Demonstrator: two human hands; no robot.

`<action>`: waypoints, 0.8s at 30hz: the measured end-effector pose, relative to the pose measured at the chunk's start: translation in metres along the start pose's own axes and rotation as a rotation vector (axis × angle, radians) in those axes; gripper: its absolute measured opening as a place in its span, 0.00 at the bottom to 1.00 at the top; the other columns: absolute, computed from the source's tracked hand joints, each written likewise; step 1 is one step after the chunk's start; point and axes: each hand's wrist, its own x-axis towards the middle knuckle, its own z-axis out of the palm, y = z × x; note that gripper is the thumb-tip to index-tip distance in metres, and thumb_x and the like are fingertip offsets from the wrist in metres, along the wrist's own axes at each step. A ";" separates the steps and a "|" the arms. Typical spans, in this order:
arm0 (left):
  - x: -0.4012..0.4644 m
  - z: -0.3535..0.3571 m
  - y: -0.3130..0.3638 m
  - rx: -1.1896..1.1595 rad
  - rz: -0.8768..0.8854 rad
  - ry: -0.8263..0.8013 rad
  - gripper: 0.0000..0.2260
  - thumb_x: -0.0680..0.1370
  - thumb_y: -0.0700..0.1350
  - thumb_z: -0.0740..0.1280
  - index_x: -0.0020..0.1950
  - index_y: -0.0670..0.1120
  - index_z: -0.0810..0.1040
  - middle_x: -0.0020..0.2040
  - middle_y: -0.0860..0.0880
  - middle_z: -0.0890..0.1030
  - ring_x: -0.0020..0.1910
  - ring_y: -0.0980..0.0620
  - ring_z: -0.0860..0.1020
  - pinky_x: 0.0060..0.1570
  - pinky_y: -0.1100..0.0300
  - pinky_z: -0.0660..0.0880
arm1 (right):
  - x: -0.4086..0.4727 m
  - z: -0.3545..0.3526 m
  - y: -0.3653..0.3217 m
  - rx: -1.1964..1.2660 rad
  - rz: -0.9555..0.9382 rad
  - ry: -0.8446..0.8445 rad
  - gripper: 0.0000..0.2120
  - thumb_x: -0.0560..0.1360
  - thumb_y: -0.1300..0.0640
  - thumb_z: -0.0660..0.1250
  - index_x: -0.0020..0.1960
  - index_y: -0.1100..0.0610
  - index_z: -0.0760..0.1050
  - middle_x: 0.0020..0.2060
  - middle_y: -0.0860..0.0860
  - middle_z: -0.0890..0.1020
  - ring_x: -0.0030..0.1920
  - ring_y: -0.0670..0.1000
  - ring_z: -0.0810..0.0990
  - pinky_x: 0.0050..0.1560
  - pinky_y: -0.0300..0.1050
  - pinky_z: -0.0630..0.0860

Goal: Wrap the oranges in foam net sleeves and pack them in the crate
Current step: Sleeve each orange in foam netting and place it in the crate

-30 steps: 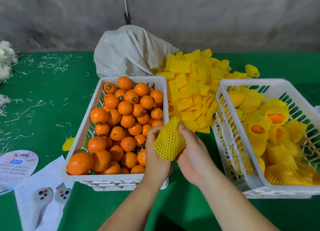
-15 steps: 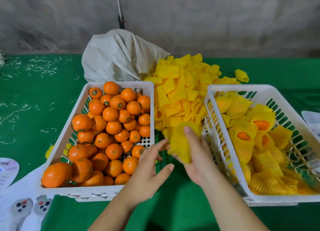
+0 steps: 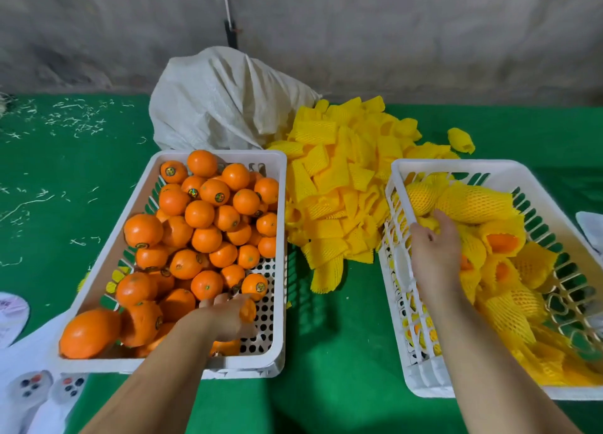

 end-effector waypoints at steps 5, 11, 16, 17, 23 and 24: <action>-0.001 0.008 0.014 0.182 -0.022 0.025 0.47 0.77 0.58 0.75 0.85 0.57 0.46 0.80 0.41 0.58 0.79 0.31 0.58 0.74 0.39 0.68 | -0.037 0.041 0.055 -0.540 -0.500 -0.455 0.24 0.80 0.51 0.69 0.76 0.48 0.70 0.83 0.48 0.52 0.82 0.52 0.50 0.76 0.50 0.58; -0.004 0.005 0.019 0.218 0.044 0.028 0.32 0.82 0.59 0.69 0.79 0.48 0.61 0.65 0.45 0.77 0.61 0.43 0.78 0.53 0.53 0.76 | -0.046 0.089 0.101 -0.476 0.361 -0.864 0.29 0.80 0.49 0.66 0.79 0.38 0.64 0.82 0.52 0.58 0.79 0.61 0.61 0.75 0.59 0.65; -0.005 0.008 0.025 0.173 0.105 -0.082 0.32 0.83 0.54 0.68 0.82 0.54 0.54 0.58 0.46 0.81 0.51 0.45 0.81 0.50 0.49 0.80 | -0.047 0.108 0.122 -0.221 0.625 -0.810 0.26 0.84 0.54 0.63 0.80 0.45 0.64 0.79 0.50 0.67 0.75 0.57 0.69 0.76 0.60 0.67; -0.005 0.007 0.026 0.154 0.135 -0.078 0.31 0.82 0.54 0.68 0.81 0.55 0.57 0.60 0.46 0.81 0.53 0.44 0.82 0.54 0.48 0.81 | -0.049 0.112 0.124 -0.195 0.614 -0.751 0.24 0.84 0.54 0.63 0.79 0.46 0.67 0.77 0.51 0.69 0.74 0.57 0.70 0.76 0.61 0.67; -0.010 0.006 0.028 0.146 0.205 -0.092 0.35 0.80 0.49 0.74 0.81 0.50 0.59 0.66 0.45 0.79 0.60 0.42 0.80 0.60 0.44 0.81 | -0.084 0.107 0.108 0.059 0.459 -0.479 0.16 0.79 0.61 0.65 0.56 0.41 0.79 0.57 0.51 0.82 0.53 0.51 0.81 0.54 0.48 0.79; -0.011 0.005 0.028 0.173 0.193 -0.088 0.35 0.80 0.51 0.73 0.82 0.51 0.58 0.68 0.45 0.77 0.61 0.42 0.79 0.61 0.45 0.81 | -0.091 0.103 0.105 0.097 0.457 -0.457 0.16 0.78 0.62 0.65 0.55 0.41 0.80 0.52 0.52 0.83 0.48 0.50 0.82 0.48 0.45 0.80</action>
